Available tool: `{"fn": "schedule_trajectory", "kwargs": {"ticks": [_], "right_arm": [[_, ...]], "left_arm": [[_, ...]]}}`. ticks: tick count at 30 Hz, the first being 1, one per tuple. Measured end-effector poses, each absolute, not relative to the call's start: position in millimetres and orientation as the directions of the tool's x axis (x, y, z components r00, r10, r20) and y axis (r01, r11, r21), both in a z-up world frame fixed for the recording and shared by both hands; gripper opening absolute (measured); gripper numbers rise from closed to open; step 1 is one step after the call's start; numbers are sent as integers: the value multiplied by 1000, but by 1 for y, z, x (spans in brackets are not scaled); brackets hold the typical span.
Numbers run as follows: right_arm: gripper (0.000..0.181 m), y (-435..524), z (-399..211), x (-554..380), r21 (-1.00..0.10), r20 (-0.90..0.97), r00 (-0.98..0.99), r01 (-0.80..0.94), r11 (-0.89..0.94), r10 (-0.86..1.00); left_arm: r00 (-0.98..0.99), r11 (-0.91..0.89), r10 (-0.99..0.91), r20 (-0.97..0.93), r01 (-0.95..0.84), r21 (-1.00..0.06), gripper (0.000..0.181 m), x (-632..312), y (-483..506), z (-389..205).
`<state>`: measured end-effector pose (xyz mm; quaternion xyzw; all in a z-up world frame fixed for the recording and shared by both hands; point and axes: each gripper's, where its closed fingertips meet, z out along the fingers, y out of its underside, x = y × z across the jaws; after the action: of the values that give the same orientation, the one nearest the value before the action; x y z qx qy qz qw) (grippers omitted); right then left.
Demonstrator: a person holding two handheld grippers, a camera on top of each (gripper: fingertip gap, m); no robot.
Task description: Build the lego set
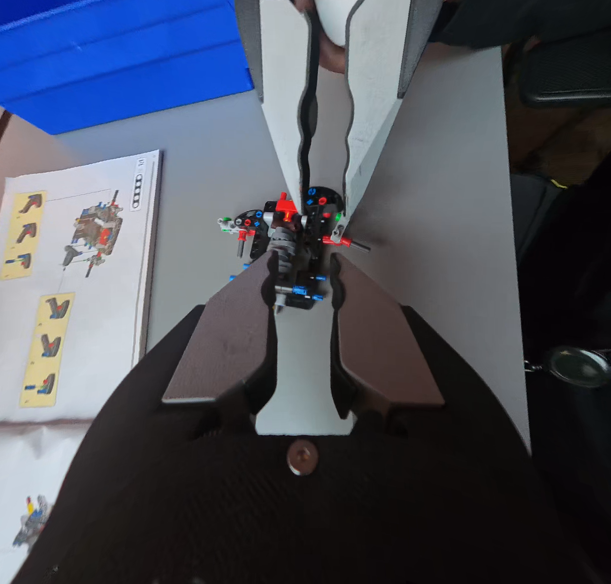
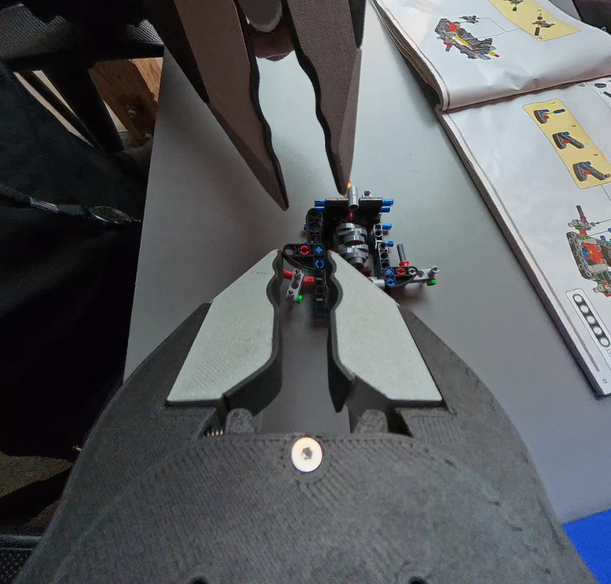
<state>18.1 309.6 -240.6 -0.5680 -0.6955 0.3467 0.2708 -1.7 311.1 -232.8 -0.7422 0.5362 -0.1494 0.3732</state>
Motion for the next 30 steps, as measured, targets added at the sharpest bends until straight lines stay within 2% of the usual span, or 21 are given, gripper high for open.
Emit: {"fn": "schedule_trajectory", "kwargs": {"ticks": [4,7,14,23,30], "right_arm": [[22,311,-238,14,-791,-40,-213,603,99,976],[22,313,-238,15,-790,-37,-209,605,99,977],[22,316,-249,18,-769,-52,-209,632,94,977],[19,323,-256,25,-764,-76,-177,643,57,981],[26,326,-246,32,-779,-60,-161,625,54,985]], "left_arm": [[318,-158,-942,-111,-707,-689,24,8,316,-244],[279,-111,-948,-153,-740,-664,7,9,319,-248],[257,-110,-958,-127,-741,-663,6,12,320,-252],[319,-207,-946,-60,-738,-643,4,11,324,-262],[406,-259,-913,-45,-661,-705,4,20,324,-255]]}}
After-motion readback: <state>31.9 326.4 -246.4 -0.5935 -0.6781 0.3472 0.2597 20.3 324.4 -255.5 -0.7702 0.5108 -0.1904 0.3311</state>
